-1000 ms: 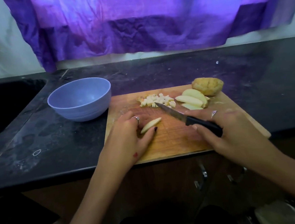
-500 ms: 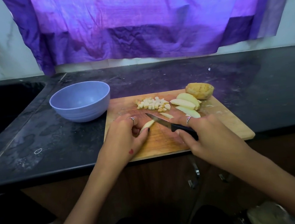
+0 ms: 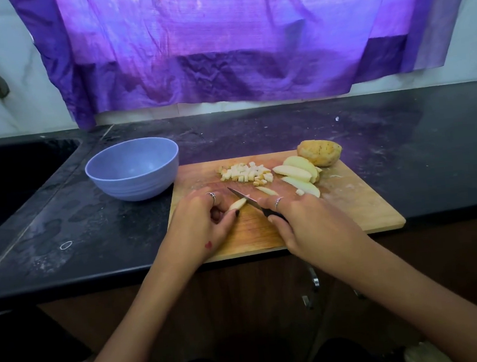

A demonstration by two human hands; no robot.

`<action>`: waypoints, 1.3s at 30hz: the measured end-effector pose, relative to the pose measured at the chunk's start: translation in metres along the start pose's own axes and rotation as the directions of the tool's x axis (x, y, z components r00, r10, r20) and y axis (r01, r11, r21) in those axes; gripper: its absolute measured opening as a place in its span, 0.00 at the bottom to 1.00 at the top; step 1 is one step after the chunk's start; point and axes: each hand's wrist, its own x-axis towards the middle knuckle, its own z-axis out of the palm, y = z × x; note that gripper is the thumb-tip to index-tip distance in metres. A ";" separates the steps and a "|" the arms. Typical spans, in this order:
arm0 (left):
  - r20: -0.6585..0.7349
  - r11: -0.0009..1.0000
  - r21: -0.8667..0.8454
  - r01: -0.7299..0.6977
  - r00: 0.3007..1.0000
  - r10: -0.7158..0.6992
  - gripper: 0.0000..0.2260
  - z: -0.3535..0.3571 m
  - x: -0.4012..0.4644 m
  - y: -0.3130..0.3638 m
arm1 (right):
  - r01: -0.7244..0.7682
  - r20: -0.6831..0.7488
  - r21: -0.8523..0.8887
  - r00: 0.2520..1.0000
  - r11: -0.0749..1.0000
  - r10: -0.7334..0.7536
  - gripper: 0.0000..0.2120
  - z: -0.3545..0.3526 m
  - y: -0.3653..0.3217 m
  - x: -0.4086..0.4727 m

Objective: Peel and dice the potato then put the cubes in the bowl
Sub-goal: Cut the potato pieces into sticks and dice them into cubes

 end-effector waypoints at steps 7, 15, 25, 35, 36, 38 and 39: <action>0.008 0.999 0.034 -0.007 1.000 0.006 0.16 -0.001 0.000 0.001 | -0.016 -0.121 0.104 0.992 0.994 0.029 0.19 -0.002 0.007 -0.015; 0.001 0.999 0.010 -0.032 1.000 0.032 0.11 0.000 0.000 -0.001 | 0.005 -0.123 0.151 0.992 0.989 0.013 0.19 0.008 0.008 -0.008; -0.005 0.998 0.007 -0.069 0.998 0.069 0.10 -0.002 0.000 0.003 | -0.004 -0.070 0.135 0.997 0.991 0.014 0.14 0.010 0.006 0.018; -0.010 0.999 0.021 -0.030 0.999 0.030 0.10 0.000 -0.001 0.004 | 0.002 -0.043 0.041 0.999 0.999 -0.001 0.16 0.008 0.003 0.006; -0.013 0.999 0.024 -0.027 1.000 0.028 0.12 -0.001 -0.001 0.004 | 0.011 -0.030 0.016 0.999 1.000 -0.010 0.16 0.006 0.003 0.001; -0.022 0.999 0.027 -0.022 0.999 0.023 0.15 -0.002 -0.001 0.004 | 0.021 -0.018 -0.028 1.000 0.999 -0.021 0.17 0.000 0.003 -0.009; -0.024 0.999 0.026 -0.018 1.000 0.019 0.15 -0.002 -0.002 0.004 | 0.022 -0.027 -0.044 0.999 0.999 -0.023 0.17 -0.002 0.005 -0.013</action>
